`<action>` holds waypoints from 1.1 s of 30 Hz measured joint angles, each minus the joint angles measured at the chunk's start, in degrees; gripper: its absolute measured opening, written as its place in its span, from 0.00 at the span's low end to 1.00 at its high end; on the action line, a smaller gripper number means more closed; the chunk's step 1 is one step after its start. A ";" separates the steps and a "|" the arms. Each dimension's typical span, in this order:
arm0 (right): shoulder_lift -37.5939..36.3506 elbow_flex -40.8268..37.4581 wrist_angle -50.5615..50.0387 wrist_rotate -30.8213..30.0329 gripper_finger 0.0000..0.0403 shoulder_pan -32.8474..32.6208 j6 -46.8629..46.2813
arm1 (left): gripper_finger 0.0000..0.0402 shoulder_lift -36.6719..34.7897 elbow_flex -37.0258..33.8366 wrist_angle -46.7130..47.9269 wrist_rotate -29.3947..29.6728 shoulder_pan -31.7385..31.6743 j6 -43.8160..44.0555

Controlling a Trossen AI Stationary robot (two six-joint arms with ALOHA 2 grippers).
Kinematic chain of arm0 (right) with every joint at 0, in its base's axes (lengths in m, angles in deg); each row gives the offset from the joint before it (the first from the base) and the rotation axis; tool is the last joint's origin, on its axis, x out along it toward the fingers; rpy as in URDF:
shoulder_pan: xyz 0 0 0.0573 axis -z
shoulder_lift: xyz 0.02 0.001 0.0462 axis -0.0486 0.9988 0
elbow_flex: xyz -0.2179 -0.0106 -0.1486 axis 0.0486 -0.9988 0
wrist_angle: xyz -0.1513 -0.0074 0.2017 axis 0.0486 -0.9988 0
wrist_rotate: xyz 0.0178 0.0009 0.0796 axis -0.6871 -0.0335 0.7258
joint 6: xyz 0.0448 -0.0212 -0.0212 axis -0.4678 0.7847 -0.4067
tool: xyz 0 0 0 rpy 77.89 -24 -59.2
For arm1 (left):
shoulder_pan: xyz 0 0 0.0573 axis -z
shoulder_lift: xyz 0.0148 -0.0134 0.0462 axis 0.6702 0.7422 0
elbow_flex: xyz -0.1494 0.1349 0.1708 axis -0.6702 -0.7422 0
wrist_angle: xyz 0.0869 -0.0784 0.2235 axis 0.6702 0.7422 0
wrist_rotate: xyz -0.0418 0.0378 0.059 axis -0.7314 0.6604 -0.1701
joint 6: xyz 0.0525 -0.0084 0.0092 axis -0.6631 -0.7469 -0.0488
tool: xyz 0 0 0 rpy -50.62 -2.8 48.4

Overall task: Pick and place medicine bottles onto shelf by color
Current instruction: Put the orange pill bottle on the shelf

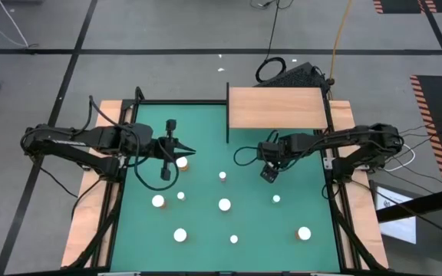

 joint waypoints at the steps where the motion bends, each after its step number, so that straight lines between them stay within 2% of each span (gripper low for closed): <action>1: 0.00 0.00 -0.17 0.15 0.64 0.19 0.09 | 0.06 0.00 0.00 0.00 0.00 0.00 0.00; 14: 0.00 0.00 -1.23 1.37 0.52 0.79 1.49 | 0.06 0.00 0.00 0.00 0.00 0.00 0.02; 26: -0.47 -0.02 -1.47 2.90 0.50 0.79 5.53 | 0.06 0.00 0.00 -0.02 0.02 0.00 0.02; 33: -3.37 -0.02 -2.95 2.76 0.50 0.81 5.75 | 0.06 -0.02 0.00 -0.70 0.02 0.00 0.04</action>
